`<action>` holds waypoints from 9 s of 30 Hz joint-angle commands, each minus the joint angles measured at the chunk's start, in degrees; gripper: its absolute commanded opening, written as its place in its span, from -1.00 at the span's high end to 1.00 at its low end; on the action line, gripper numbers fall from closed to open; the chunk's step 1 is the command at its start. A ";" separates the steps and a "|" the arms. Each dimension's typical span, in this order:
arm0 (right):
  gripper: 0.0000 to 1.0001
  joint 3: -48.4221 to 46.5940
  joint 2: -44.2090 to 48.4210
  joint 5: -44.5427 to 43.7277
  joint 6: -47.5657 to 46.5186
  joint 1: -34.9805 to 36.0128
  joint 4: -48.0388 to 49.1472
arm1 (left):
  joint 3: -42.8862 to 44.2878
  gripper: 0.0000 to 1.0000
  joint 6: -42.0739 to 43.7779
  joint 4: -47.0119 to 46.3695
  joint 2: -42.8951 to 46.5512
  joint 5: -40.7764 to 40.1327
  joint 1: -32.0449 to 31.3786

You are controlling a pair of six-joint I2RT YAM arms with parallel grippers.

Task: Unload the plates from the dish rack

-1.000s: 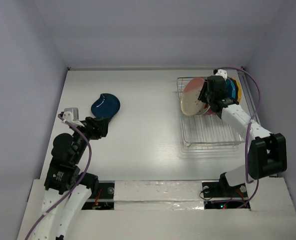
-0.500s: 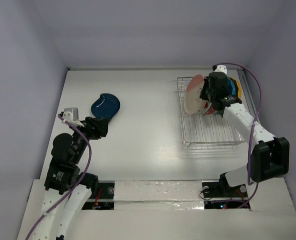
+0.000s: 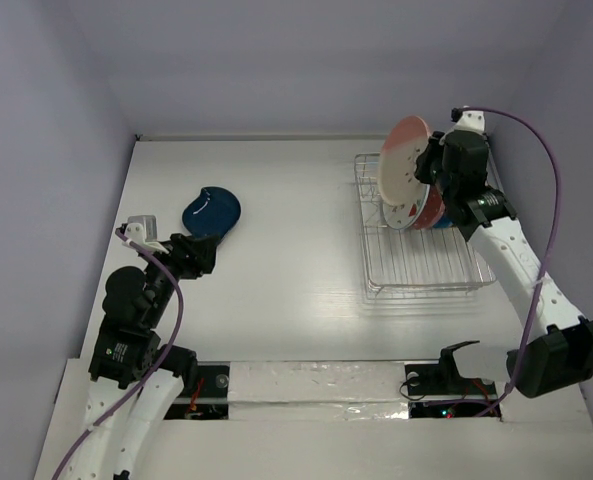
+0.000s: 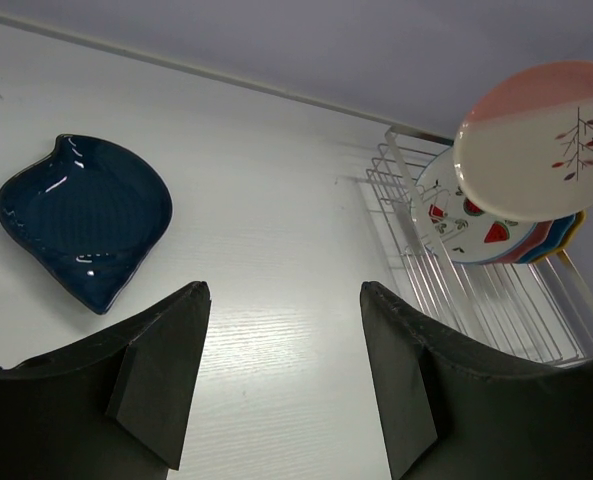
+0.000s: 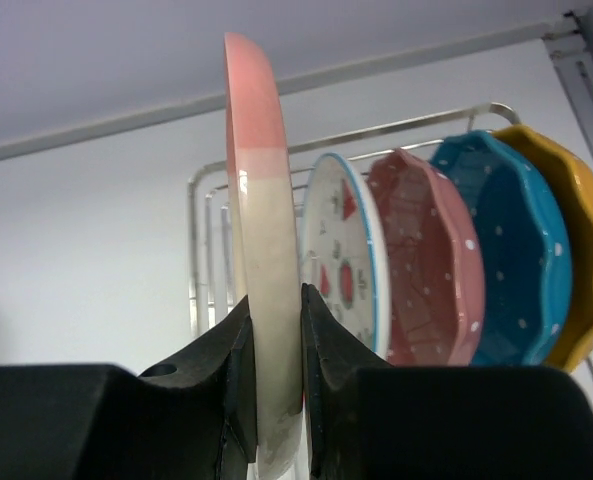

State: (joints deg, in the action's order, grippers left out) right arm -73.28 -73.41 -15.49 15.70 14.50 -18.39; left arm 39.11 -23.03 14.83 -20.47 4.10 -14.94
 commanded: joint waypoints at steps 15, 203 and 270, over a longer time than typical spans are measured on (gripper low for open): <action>1.00 -12.76 -22.10 14.51 22.86 15.03 27.53 | 0.00 -0.17 0.26 -2.70 0.25 0.47 0.88; -0.69 -11.36 -40.59 13.13 27.65 18.02 15.00 | -0.27 0.07 0.35 -2.96 1.39 1.44 1.40; 0.93 -0.90 -12.03 -30.57 -0.06 -3.35 -0.15 | -0.44 0.07 0.79 -3.76 -0.27 3.37 1.40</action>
State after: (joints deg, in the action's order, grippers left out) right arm -71.26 -90.08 -41.43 17.65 11.22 -22.46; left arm 39.00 -22.94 14.37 -20.21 6.31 -13.76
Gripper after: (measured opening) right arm 0.321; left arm 0.466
